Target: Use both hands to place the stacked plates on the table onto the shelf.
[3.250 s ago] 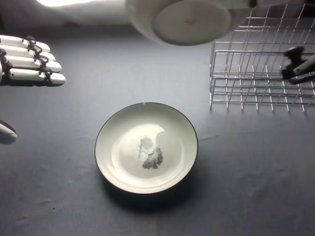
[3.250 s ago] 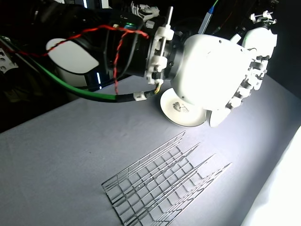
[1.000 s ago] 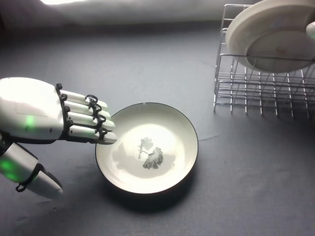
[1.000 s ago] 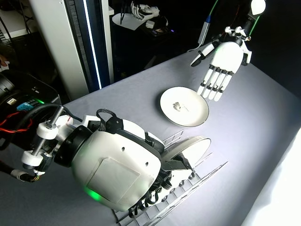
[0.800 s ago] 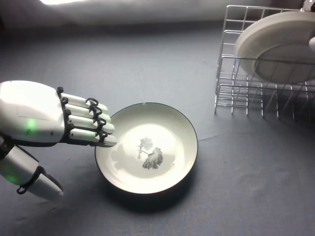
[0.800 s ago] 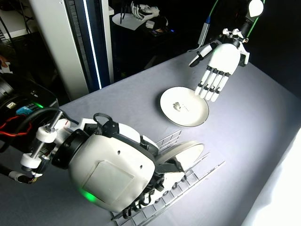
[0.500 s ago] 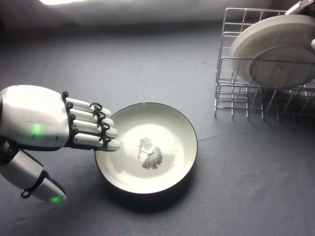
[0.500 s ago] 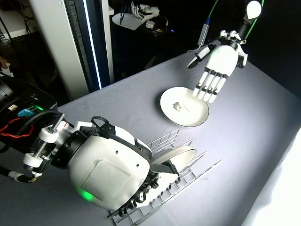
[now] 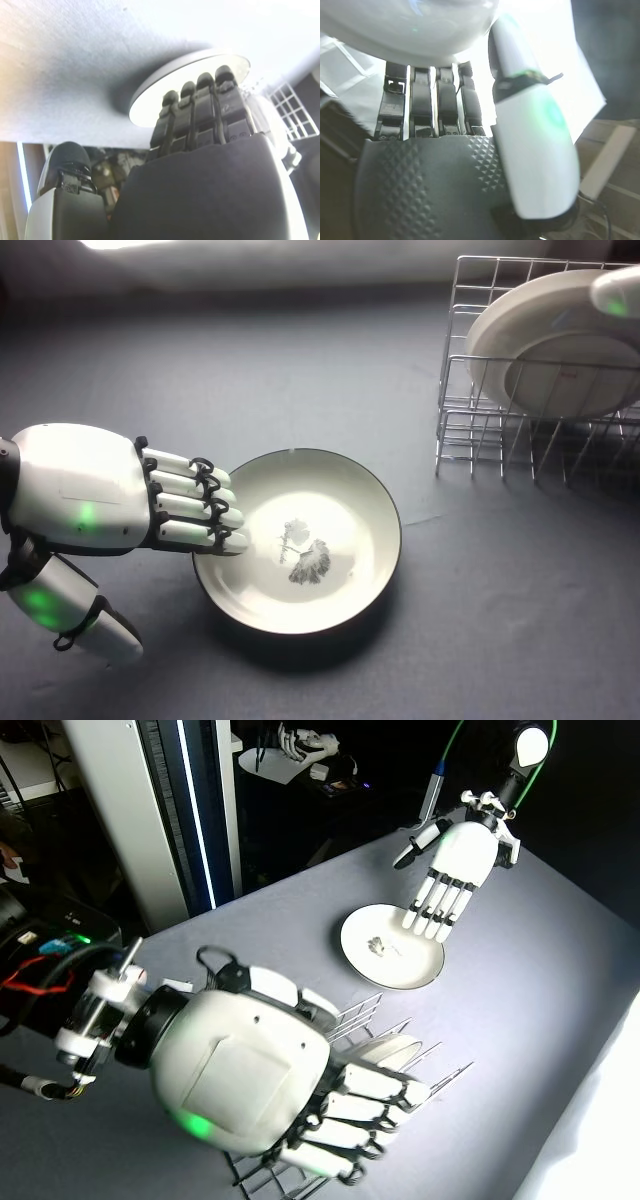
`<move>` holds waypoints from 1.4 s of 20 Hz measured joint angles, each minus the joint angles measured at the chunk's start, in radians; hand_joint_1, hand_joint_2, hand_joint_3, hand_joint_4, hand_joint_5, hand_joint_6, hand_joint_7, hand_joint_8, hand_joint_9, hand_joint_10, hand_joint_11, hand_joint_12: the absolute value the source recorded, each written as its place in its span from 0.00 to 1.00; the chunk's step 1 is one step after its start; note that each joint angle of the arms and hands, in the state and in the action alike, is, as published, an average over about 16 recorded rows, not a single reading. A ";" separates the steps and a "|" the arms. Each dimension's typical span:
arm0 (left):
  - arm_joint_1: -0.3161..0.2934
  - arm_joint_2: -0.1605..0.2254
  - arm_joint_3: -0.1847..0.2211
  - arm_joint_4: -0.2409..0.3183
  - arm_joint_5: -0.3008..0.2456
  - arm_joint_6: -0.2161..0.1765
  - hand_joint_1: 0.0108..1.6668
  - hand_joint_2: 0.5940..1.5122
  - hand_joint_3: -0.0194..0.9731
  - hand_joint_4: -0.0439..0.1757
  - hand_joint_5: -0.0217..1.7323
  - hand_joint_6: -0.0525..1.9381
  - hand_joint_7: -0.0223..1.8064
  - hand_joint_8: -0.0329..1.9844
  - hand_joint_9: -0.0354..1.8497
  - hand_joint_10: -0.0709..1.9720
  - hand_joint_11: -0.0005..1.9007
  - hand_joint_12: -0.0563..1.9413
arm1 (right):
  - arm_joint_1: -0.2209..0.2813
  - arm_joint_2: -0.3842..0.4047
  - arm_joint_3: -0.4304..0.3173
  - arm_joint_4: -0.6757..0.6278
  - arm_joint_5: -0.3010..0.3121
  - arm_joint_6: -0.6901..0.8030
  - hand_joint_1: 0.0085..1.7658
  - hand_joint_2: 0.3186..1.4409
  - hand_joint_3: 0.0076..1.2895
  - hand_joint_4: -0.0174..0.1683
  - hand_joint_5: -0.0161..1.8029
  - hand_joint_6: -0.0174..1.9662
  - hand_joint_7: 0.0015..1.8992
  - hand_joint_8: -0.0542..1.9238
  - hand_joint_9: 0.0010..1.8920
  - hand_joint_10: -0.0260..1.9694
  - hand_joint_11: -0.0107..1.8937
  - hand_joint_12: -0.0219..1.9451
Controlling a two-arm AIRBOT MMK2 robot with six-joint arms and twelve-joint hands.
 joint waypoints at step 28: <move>0.122 -0.027 0.000 -0.052 0.082 -0.045 0.00 0.58 0.04 0.15 0.01 0.01 0.02 0.02 0.02 0.03 0.01 0.01 | 0.057 -0.144 -0.070 -0.983 0.104 -0.060 0.54 0.53 0.01 0.09 0.02 0.02 0.01 0.03 0.01 0.01 0.02 0.01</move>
